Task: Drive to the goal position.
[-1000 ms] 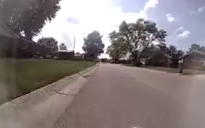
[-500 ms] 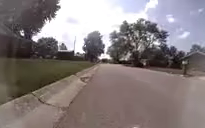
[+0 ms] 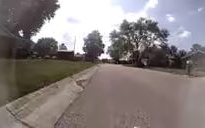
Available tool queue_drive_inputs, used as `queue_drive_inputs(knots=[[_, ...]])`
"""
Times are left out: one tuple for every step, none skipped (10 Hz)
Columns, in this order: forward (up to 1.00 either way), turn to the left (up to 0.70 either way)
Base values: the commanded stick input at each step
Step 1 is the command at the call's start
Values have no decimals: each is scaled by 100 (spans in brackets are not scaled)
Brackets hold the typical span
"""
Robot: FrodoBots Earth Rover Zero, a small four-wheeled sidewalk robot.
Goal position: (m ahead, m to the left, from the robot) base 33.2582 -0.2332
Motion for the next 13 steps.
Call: queue_drive_inputs(knots=[[100,0],[100,0],[100,0],[100,0],[100,0],[100,0],[100,0],[100,-1],[100,-6],[100,-12],[100,-5],[100,0],[100,0]])
